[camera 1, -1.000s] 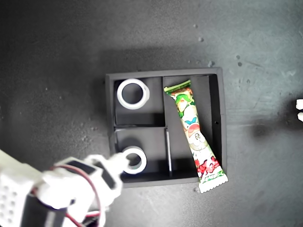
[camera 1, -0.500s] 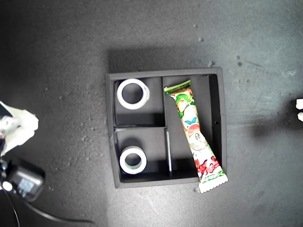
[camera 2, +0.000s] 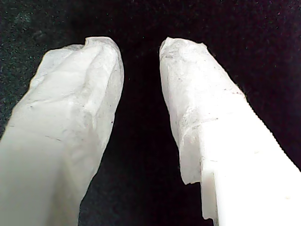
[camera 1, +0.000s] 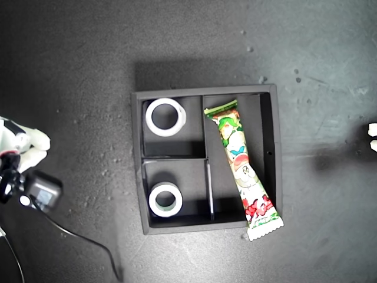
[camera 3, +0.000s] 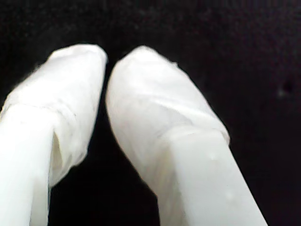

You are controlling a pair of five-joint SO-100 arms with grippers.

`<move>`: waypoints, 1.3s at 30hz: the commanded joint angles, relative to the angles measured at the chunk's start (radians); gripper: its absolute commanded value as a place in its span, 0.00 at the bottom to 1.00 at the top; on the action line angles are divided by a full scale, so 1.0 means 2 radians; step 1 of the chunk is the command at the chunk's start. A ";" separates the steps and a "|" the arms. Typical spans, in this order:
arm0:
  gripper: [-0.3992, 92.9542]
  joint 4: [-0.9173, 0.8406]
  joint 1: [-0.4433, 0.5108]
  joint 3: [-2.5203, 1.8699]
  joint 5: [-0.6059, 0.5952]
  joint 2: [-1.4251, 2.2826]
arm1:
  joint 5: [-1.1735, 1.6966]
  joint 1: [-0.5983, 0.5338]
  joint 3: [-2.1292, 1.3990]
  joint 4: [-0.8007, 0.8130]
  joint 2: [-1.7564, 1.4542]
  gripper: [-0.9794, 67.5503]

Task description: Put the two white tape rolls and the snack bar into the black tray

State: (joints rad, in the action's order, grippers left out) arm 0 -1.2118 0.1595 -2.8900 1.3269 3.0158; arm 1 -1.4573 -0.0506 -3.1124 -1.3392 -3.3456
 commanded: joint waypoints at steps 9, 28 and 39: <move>0.00 -0.061 -0.001 -0.094 0.022 0.184 | 0.005 0.005 -0.006 -0.001 -0.002 0.09; 0.01 -0.092 -0.035 -0.124 0.070 0.186 | 0.005 0.003 -0.006 -0.001 -0.002 0.09; 0.01 -0.092 -0.035 -0.124 0.005 0.186 | 0.005 0.003 -0.006 -0.001 -0.002 0.09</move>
State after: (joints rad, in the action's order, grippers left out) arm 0 -1.3560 0.0982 -3.0787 1.3499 3.3349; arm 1 -1.4511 -0.0445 -3.1124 -1.3392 -3.3456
